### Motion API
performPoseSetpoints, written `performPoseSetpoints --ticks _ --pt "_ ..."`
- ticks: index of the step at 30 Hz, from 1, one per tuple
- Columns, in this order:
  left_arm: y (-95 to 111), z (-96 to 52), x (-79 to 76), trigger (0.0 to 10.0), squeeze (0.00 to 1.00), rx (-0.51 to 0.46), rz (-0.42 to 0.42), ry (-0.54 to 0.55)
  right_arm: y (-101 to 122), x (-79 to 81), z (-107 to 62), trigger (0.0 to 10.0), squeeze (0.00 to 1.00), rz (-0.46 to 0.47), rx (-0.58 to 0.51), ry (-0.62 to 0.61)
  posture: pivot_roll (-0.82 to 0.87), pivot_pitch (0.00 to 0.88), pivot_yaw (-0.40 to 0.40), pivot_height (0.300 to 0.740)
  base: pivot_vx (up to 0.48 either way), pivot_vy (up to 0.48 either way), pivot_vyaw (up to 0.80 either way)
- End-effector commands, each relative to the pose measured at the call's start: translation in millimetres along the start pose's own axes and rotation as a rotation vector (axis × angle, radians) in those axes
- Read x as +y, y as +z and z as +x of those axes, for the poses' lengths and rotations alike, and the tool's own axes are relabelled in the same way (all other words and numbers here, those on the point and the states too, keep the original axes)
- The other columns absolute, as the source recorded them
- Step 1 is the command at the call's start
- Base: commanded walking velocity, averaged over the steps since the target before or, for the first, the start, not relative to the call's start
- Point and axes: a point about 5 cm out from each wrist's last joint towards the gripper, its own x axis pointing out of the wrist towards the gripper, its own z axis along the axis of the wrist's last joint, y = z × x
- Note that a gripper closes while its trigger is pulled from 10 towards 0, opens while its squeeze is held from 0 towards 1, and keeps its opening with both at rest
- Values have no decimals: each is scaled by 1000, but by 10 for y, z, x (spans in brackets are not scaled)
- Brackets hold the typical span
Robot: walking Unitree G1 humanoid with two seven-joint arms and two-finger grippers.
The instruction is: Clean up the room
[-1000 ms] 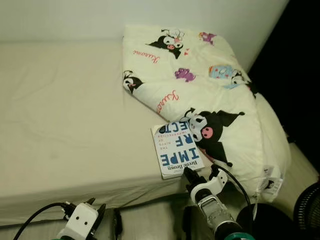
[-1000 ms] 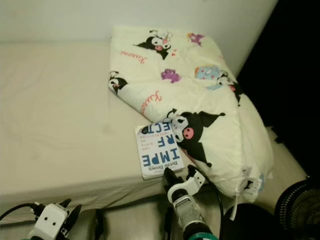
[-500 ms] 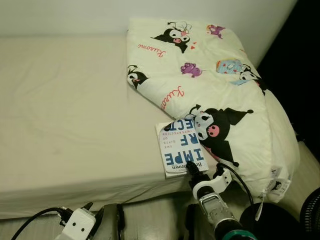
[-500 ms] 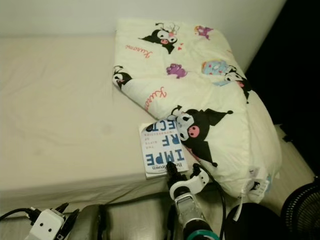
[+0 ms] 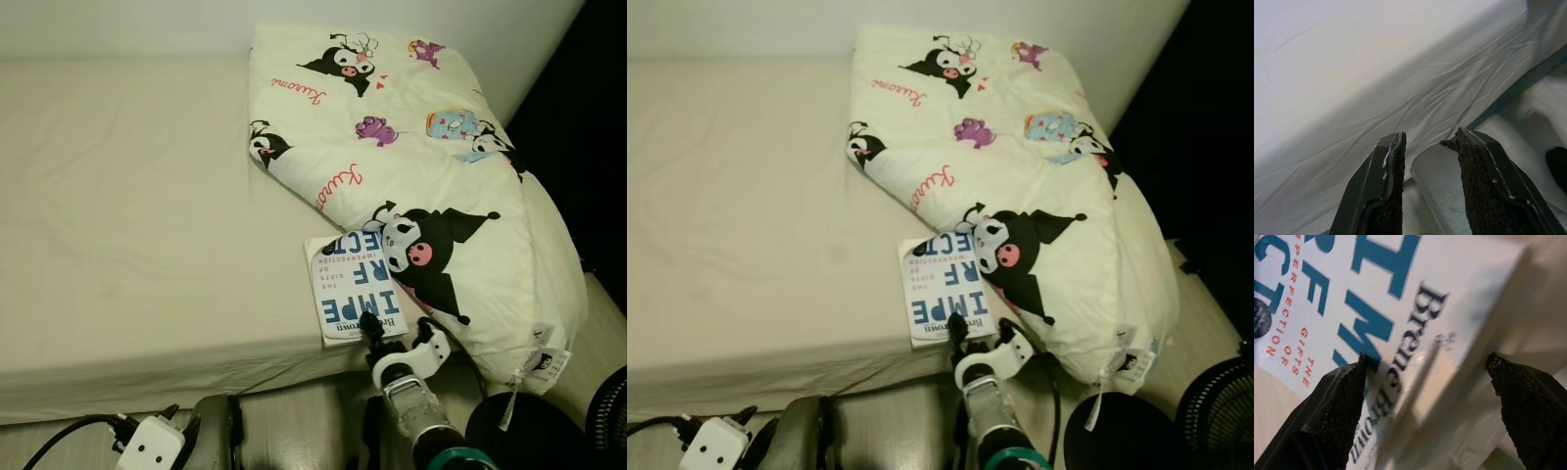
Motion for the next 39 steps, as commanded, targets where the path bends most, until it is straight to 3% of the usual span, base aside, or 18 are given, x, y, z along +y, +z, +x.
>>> performPoseSetpoints --ticks 1,4,7,15,16,18,19,32,39 --pt "-52 -44 -48 10000 0 33 -4 -19 -136 -33 -30 10000 0 15 46 -32 227 202 13 589 0 0 0" --pt "-37 -36 -59 10000 0 32 -5 -23 -219 206 25 10000 0 145 61 66 227 201 12 589 0 0 0" --pt "-34 -36 -58 10000 0 31 -7 -22 -244 353 52 10000 0 208 67 139 227 200 11 589 0 0 0" --pt "-34 -40 -66 10000 0 33 -11 -19 -213 413 71 10000 0 234 42 158 225 202 10 589 0 0 0" --pt "-34 -39 -67 10000 0 33 -12 -18 -190 398 72 4353 0 246 29 150 225 202 10 589 0 0 0" --pt "-34 -39 -67 10000 0 33 -12 -18 -174 387 73 4353 0 256 21 146 225 202 10 589 0 0 0" --pt "-34 -38 -67 10000 0 33 -13 -17 -160 375 73 0 0 264 15 145 225 202 10 589 0 0 0" --pt "-48 4 -32 10000 0 32 -15 -4 -81 314 69 0 0 274 -11 151 213 185 13 589 0 0 0" --pt "-94 78 2 10000 0 35 -39 42 10 360 86 0 0 200 0 224 198 142 -3 589 0 0 0"
